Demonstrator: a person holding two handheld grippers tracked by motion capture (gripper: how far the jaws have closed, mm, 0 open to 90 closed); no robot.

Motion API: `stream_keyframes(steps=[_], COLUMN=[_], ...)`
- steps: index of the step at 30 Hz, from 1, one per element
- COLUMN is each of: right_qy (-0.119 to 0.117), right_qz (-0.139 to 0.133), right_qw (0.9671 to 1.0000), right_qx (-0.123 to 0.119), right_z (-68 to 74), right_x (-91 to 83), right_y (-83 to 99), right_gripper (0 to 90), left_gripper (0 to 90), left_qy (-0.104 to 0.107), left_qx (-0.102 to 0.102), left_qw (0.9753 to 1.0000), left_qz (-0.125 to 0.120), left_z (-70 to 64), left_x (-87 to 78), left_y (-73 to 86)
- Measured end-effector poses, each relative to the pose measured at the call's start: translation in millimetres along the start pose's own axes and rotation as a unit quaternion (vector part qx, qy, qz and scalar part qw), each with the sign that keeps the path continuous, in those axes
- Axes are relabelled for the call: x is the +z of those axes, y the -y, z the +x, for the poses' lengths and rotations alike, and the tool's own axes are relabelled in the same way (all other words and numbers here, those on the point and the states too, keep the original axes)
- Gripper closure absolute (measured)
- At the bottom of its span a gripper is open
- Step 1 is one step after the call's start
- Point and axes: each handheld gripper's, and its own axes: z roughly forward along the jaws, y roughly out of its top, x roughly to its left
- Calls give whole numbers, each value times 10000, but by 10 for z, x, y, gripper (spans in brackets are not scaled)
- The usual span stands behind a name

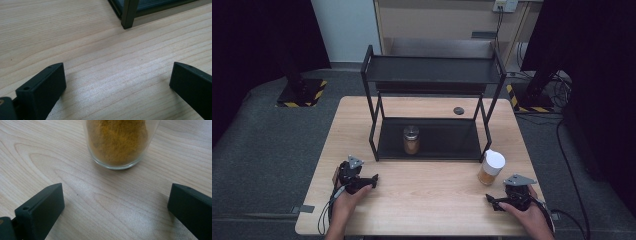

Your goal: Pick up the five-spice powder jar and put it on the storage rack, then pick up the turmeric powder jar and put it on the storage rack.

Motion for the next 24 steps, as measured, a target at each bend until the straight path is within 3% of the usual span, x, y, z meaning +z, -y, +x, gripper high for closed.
stream_keyframes(steps=[12, 17, 24], right_qy=[-137, -219, -259], right_qz=[123, 84, -64], right_qw=[9998, 9997, 9996], right_qx=[-68, -43, -5], right_z=[-65, -96, -115], right_x=[-42, -85, -156], right_y=[-42, -53, -95], right_gripper=[49, 92, 83], left_gripper=[0, 0, 0], left_qy=[-2, -2, -2], left_qx=[-1, 1, 1], left_qw=[10000, 10000, 10000], left_qz=[0, 4, 4], left_z=[-1, -1, -1], left_x=[0, -1, -1], left_y=[0, -1, -1])
